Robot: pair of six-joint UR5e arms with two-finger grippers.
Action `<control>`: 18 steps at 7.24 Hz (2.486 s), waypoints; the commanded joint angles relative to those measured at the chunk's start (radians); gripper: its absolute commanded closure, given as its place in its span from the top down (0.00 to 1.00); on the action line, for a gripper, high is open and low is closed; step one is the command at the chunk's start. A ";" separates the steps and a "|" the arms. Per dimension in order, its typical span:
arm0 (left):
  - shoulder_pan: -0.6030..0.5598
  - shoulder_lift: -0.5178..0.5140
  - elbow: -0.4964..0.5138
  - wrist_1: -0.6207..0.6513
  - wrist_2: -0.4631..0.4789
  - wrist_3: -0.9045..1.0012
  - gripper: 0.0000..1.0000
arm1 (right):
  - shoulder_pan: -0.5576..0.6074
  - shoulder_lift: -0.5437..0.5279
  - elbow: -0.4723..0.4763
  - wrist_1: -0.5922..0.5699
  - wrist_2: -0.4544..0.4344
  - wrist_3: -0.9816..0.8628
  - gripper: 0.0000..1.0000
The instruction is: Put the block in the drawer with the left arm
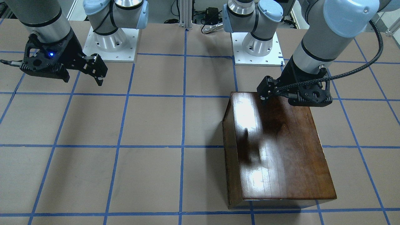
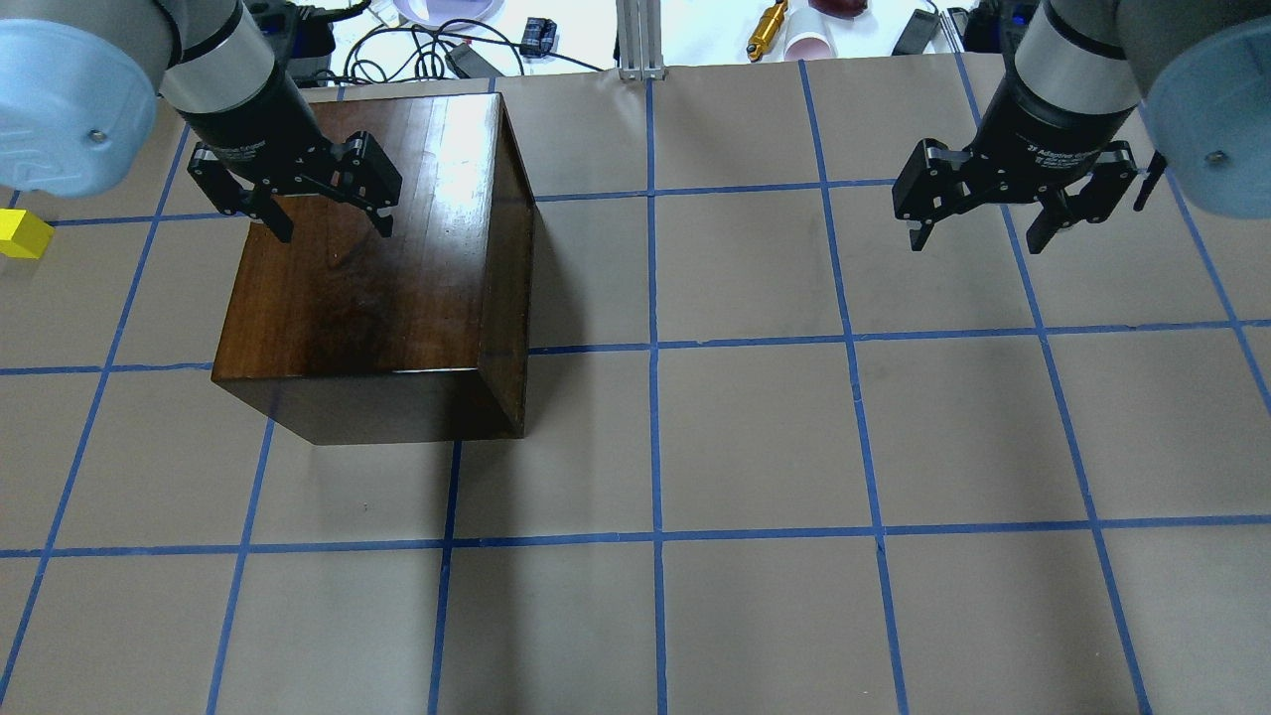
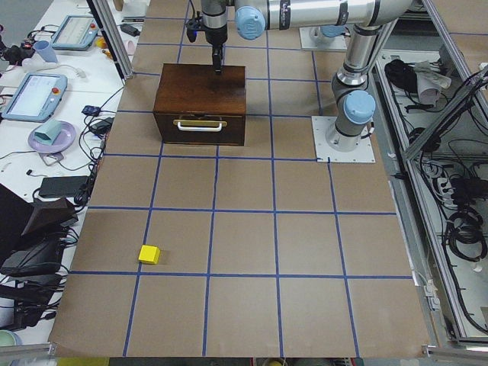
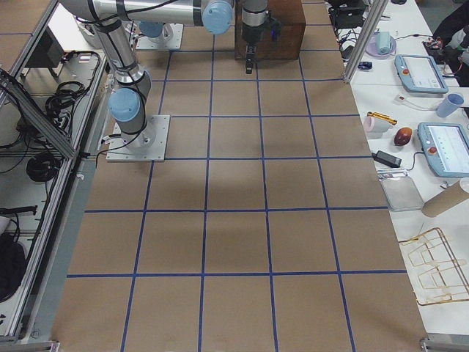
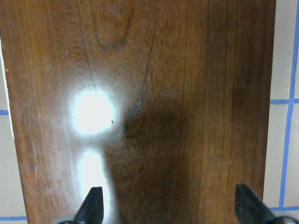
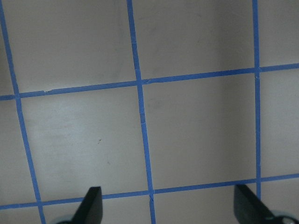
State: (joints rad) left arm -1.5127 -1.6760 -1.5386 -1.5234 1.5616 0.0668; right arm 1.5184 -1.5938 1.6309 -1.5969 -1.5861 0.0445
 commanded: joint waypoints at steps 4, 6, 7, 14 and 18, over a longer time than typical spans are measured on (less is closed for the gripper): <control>0.006 0.002 0.003 -0.001 -0.003 0.001 1.00 | 0.000 0.000 0.000 0.000 0.000 0.000 1.00; 0.003 0.004 0.003 -0.007 -0.005 0.001 1.00 | 0.000 0.000 0.000 0.000 0.000 0.000 1.00; 0.000 0.001 0.002 -0.007 -0.008 0.001 1.00 | 0.000 0.000 0.001 0.000 0.000 0.000 1.00; 0.274 -0.034 0.058 -0.003 -0.126 0.182 1.00 | 0.000 0.000 0.000 0.000 0.000 0.000 1.00; 0.443 -0.115 0.083 0.017 -0.123 0.424 1.00 | 0.000 0.000 0.000 0.000 0.000 0.000 1.00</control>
State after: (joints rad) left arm -1.1160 -1.7586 -1.4647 -1.5171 1.4421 0.4307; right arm 1.5181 -1.5938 1.6309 -1.5969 -1.5861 0.0445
